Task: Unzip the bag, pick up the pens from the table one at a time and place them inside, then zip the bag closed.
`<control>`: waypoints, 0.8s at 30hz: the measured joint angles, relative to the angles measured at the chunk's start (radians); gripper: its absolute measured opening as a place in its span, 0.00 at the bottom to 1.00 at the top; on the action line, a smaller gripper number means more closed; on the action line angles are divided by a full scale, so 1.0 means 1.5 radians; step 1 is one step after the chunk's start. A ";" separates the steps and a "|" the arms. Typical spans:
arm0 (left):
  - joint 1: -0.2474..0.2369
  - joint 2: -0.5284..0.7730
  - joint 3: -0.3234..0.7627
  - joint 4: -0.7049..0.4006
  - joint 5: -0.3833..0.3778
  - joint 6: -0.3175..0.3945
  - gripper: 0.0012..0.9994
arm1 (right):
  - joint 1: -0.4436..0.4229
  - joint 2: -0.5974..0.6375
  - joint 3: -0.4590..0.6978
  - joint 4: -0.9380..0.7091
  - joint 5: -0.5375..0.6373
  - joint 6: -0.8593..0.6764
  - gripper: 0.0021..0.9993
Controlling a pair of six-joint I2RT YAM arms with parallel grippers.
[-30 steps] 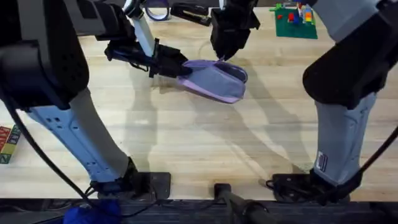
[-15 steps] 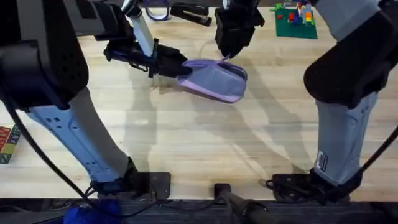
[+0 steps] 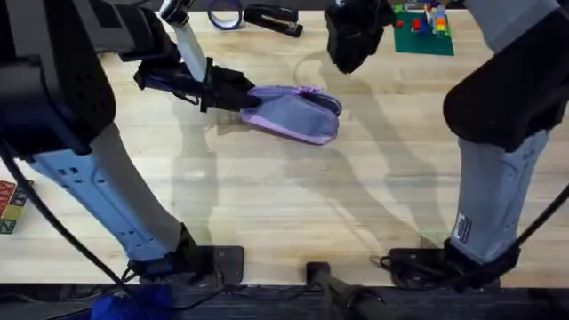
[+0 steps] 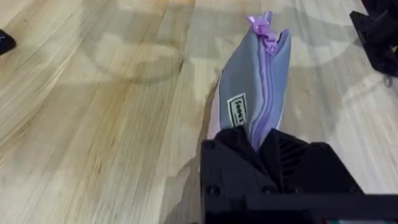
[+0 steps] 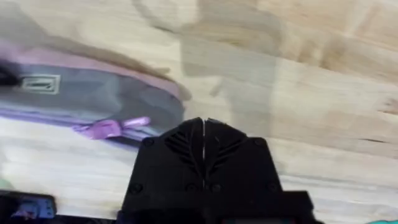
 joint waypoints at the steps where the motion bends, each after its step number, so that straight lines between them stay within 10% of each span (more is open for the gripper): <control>1: 0.002 0.000 0.000 0.000 -0.001 0.000 0.04 | -0.004 -0.001 0.000 0.000 0.005 0.000 0.03; 24: 0.003 0.000 0.000 -0.023 -0.062 0.001 0.04 | -0.013 -0.141 0.000 0.000 0.034 0.001 0.03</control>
